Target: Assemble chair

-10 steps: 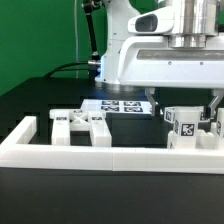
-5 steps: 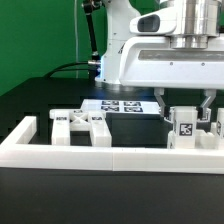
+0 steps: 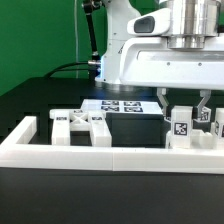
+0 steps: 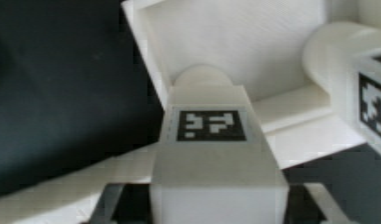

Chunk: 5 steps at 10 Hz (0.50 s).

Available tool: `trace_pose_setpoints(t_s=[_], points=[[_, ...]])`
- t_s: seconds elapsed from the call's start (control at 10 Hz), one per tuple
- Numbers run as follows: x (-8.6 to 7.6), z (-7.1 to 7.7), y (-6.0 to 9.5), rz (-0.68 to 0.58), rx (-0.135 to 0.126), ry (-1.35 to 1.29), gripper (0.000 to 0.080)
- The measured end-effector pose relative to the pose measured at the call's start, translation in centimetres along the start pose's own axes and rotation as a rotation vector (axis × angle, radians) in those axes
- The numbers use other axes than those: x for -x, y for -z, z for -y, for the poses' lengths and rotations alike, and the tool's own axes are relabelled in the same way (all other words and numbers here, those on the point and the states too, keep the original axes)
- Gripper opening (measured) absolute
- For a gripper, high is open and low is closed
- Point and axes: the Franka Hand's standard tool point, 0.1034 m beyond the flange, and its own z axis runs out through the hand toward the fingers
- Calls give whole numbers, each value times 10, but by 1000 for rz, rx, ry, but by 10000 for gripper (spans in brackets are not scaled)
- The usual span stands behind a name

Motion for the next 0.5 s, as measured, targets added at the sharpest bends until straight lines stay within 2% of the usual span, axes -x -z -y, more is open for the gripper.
trace_pose_setpoints(t_s=[0.3,0.5], points=[[-1,-3,0,7,1,-287,290],[0,-4,0,19,11,-562,290]])
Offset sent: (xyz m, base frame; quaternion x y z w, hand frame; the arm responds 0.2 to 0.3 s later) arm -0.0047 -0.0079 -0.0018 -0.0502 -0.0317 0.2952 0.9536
